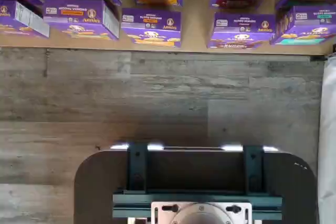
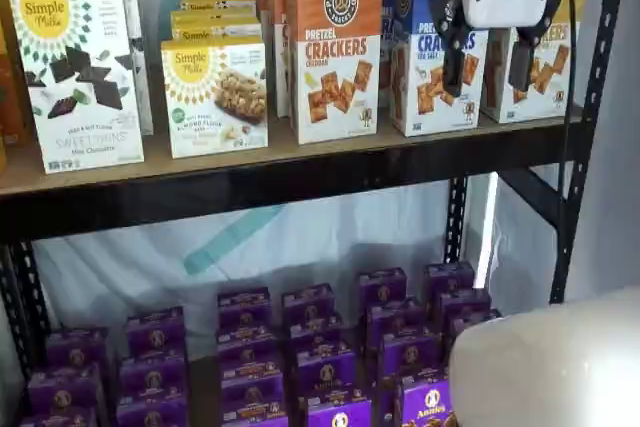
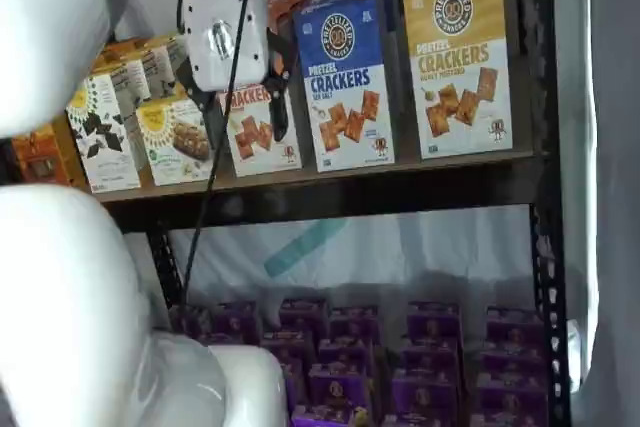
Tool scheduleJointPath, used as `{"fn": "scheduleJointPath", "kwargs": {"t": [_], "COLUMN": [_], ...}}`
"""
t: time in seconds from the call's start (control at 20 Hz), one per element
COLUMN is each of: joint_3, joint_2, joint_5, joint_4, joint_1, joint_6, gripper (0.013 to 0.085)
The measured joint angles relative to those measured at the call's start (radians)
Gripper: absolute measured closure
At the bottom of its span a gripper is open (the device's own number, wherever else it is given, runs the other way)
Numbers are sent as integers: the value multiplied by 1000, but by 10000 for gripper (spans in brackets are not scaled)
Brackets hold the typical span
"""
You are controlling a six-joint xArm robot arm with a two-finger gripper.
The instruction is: Retrieve the yellow and white box located on the top shelf, the sixth one from the left
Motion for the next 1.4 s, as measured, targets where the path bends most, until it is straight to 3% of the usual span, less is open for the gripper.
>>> {"fn": "scheduleJointPath", "kwargs": {"t": [0.05,0.1,0.3,0.45,0.65,0.8,1.1,1.4], "joint_3": [3,9,8,11,36,61,99,104], "joint_2": [-3,-9,-12,-14,-25,-26,-5,61], "joint_5": [-3,-10,-10,-15,-64,-117,-239,-367], "joint_4": [24,75,93,72,1,-40,-16,-28], "joint_1": [-23,-71,-92,-90,-82,-111,-265,-401], "joint_6": [-11,-36,-54,-61,-82,-124,-266,-402], "gripper": [130,130,130,130,130,130,130,130]}}
